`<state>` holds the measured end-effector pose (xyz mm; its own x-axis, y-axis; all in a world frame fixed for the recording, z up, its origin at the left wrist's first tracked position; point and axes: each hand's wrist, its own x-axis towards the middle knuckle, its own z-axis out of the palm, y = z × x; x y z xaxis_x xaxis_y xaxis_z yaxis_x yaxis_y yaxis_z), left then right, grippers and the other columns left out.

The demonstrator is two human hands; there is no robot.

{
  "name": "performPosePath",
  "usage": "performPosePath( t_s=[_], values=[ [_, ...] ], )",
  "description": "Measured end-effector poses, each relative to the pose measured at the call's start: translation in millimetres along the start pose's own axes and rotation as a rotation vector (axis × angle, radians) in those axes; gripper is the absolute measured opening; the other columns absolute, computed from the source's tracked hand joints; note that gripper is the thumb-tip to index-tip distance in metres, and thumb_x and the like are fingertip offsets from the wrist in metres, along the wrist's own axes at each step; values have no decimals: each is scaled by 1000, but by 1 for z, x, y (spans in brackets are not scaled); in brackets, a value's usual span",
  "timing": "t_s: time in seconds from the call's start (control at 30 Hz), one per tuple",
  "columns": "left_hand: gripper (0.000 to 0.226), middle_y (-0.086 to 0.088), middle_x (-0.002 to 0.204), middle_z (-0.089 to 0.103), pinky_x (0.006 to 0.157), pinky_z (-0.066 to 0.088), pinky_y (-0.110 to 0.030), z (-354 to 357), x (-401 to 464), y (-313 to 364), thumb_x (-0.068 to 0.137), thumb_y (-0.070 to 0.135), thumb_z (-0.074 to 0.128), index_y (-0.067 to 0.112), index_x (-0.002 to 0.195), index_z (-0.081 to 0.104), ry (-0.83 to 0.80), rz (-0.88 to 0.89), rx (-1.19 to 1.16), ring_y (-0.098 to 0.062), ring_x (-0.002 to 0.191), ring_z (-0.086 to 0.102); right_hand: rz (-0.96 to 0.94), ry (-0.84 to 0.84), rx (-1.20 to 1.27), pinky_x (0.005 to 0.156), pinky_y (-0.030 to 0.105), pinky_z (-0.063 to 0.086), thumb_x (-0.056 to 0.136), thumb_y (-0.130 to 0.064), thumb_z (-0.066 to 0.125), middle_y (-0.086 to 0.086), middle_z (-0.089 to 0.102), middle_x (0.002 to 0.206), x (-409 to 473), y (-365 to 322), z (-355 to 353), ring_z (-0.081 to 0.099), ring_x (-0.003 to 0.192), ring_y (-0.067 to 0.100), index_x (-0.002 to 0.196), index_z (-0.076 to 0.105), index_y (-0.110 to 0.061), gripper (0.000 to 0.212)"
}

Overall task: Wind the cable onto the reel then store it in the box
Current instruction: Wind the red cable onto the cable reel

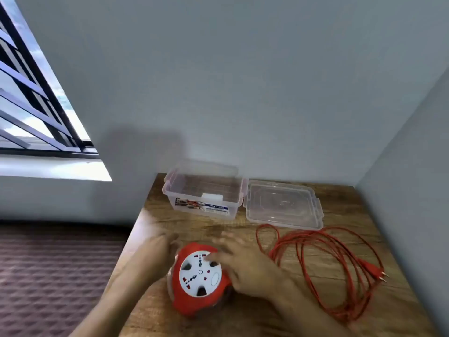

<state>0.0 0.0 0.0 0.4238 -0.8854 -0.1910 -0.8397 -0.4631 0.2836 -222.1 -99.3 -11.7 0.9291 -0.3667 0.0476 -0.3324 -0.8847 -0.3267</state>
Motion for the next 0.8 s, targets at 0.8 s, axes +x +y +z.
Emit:
performPosePath(
  t_s=[0.8],
  values=[
    [22,1,62,66,64,54,-29,37,-20,10,100,24,64,9,86,73,-288,-518,-1017,-15,62,60,380,-324,-433,105,52,30,96,-31,57,24,53,134,36,-54,34,48,125,39,152,27,-30,63]
  ],
)
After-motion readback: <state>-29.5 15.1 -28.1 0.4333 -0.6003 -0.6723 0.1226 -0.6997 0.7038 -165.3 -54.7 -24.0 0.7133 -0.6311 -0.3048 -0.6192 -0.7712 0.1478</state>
